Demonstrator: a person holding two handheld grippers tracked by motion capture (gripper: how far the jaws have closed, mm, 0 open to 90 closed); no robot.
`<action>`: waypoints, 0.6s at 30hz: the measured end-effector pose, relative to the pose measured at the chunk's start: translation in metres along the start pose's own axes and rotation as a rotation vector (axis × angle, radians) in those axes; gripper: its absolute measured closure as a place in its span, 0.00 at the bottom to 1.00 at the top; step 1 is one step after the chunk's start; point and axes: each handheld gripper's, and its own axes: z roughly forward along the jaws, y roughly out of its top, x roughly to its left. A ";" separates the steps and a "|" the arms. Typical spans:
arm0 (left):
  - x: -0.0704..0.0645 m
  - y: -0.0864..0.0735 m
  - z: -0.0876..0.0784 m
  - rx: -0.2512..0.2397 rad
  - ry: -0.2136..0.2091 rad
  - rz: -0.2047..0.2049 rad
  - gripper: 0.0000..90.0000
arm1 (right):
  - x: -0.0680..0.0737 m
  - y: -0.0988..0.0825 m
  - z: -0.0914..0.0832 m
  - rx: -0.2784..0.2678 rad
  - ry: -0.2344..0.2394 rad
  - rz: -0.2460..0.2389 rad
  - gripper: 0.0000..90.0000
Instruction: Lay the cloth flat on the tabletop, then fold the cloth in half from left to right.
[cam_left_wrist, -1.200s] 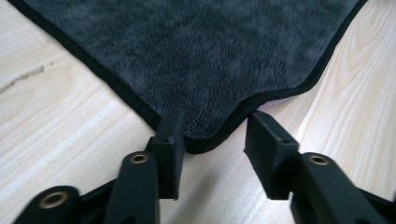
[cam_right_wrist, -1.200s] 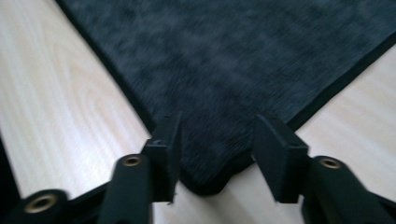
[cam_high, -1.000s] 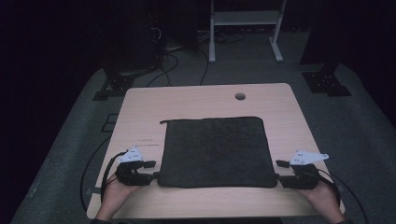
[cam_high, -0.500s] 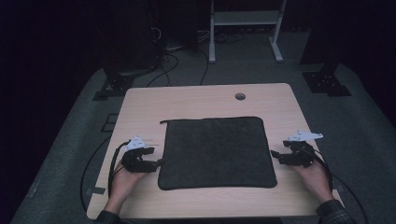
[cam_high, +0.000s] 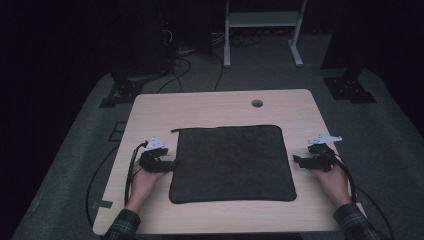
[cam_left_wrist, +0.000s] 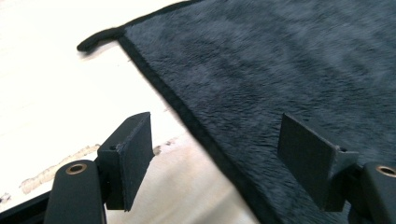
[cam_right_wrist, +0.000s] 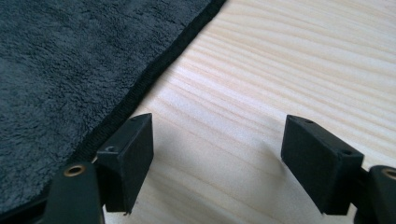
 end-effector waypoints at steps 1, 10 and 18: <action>0.001 0.000 0.003 0.004 0.011 0.003 0.28 | 0.000 0.000 0.000 -0.001 0.000 -0.002 0.26; 0.009 0.003 0.018 0.018 0.067 -0.016 0.32 | -0.004 -0.006 0.002 -0.040 0.026 0.019 0.24; 0.008 0.002 0.018 0.030 0.075 -0.019 0.40 | -0.004 -0.007 0.002 -0.043 0.035 0.028 0.22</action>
